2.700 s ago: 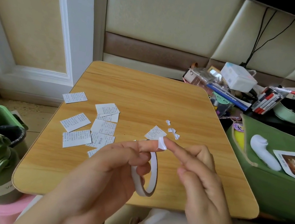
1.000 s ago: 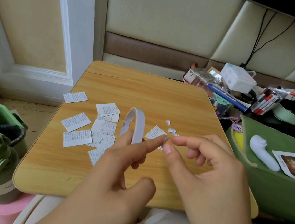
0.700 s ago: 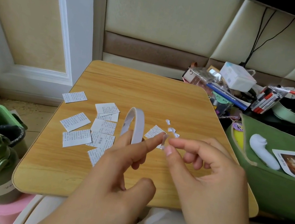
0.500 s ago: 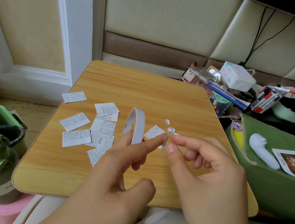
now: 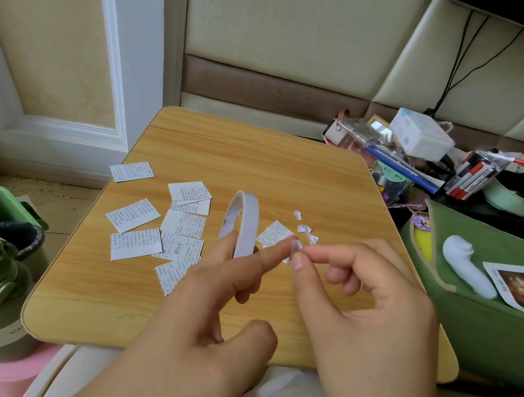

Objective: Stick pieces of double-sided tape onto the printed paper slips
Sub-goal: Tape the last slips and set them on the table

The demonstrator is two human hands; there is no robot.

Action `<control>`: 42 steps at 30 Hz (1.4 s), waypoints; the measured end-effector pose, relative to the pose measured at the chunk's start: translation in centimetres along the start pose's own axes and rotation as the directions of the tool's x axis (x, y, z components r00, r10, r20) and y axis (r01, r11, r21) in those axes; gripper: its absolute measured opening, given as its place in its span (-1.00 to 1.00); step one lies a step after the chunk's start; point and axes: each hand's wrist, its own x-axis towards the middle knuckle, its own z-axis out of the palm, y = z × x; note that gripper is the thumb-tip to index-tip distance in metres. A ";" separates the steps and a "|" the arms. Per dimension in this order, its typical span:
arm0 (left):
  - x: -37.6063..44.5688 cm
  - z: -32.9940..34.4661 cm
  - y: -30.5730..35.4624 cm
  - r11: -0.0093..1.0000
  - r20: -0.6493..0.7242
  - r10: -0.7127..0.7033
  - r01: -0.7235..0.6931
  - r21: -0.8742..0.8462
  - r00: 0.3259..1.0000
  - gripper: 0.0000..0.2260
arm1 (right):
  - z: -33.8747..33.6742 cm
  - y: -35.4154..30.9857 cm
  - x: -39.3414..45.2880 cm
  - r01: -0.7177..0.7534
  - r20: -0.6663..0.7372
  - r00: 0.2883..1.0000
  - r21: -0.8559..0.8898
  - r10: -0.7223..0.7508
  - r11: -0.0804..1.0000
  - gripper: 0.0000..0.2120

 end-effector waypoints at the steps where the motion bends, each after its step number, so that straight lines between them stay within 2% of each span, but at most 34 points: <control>1: 0.0 0.0 0.0 1.000 0.002 -0.001 0.001 0.000 1.000 -0.42 | 0.0 0.0 0.0 0.011 -0.003 1.000 -0.002 -0.011 1.000 -0.92; 7: 0.0 -0.1 0.2 1.000 0.002 0.004 -0.004 -0.030 1.000 -0.43 | 0.1 0.0 -0.1 0.075 -0.011 0.997 -0.018 -0.076 0.997 -0.92; 13: 0.0 -0.2 0.6 0.986 0.012 -0.023 0.024 -0.164 1.000 -0.48 | 0.0 -0.1 -0.3 0.076 -0.051 0.996 0.021 -0.075 0.997 -0.96; 20: 0.2 -0.3 1.1 0.939 0.027 -0.072 0.077 -0.336 0.997 -0.49 | -0.3 -0.2 -0.6 0.008 -0.085 0.996 0.111 0.002 0.994 -0.76; 22: 0.2 -0.4 1.0 0.934 0.022 -0.094 0.095 -0.346 0.995 -0.49 | -0.6 -0.3 -0.4 0.038 -0.072 0.997 0.071 -0.033 0.997 -0.83; 24: 0.1 -0.4 1.0 0.941 0.024 -0.105 0.107 -0.321 0.994 -0.48 | -0.8 -0.4 -0.2 0.085 -0.038 0.996 -0.015 -0.086 0.996 -0.91; 28: 0.1 -0.3 1.3 0.981 0.011 -0.079 0.080 -0.178 0.997 -0.44 | -0.5 -0.4 0.0 0.066 0.010 0.998 -0.064 -0.065 0.996 -0.87; 32: 0.0 -0.3 1.3 1.000 -0.002 -0.012 0.012 -0.005 1.000 -0.44 | -0.6 -0.4 0.1 0.027 0.034 0.999 -0.030 -0.026 0.999 -0.90; 35: 0.0 -0.5 1.1 1.000 -0.001 0.001 -0.001 0.030 1.000 -0.46 | -0.9 -0.4 0.4 -0.030 0.078 0.997 0.043 0.026 0.999 -0.91; 42: -0.1 -0.3 1.1 0.997 0.011 0.031 -0.032 0.076 0.999 -0.45 | -1.2 -0.4 0.8 -0.061 0.111 0.992 0.081 0.051 0.995 -0.90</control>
